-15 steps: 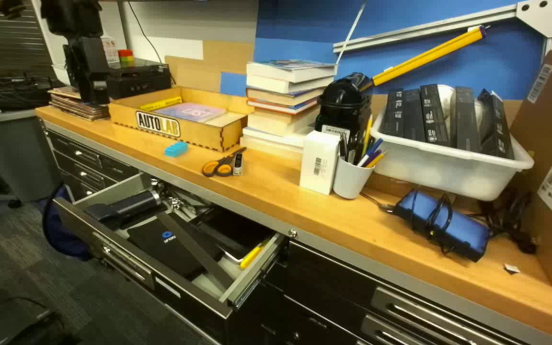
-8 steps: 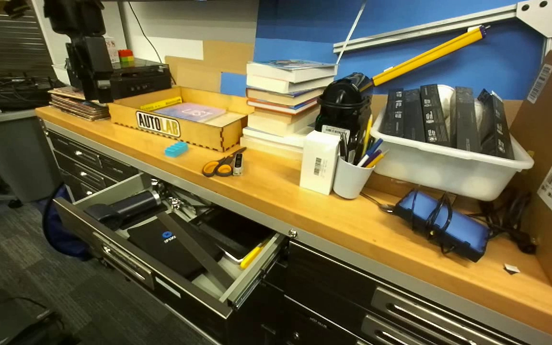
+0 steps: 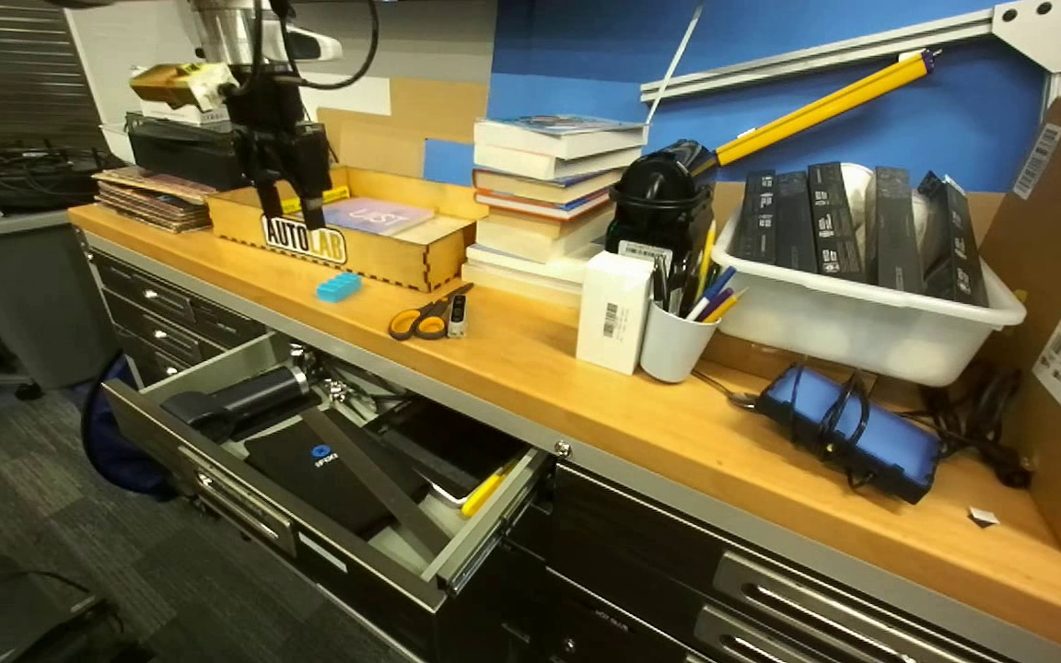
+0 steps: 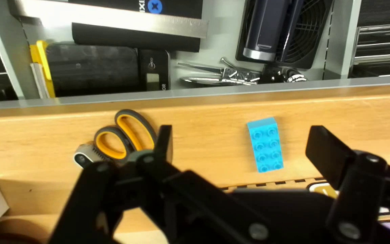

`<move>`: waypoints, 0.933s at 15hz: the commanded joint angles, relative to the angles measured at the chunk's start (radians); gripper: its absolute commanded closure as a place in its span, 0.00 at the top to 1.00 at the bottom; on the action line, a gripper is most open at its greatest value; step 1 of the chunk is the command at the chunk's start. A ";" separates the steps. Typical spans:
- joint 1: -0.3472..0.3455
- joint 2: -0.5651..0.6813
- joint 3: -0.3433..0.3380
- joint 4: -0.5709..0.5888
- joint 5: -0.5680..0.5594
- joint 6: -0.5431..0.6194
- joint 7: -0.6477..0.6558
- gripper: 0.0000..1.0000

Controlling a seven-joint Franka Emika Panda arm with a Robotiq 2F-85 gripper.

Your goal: Place the blue building block inside the open drawer and close the drawer

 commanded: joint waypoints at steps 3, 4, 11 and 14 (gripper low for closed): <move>0.069 0.241 -0.068 0.230 -0.037 -0.011 -0.056 1.00; 0.077 0.269 -0.077 0.258 -0.030 -0.013 -0.075 1.00; 0.121 0.431 -0.100 0.401 0.011 -0.042 -0.209 1.00; 0.132 0.451 -0.100 0.396 0.027 -0.040 -0.240 1.00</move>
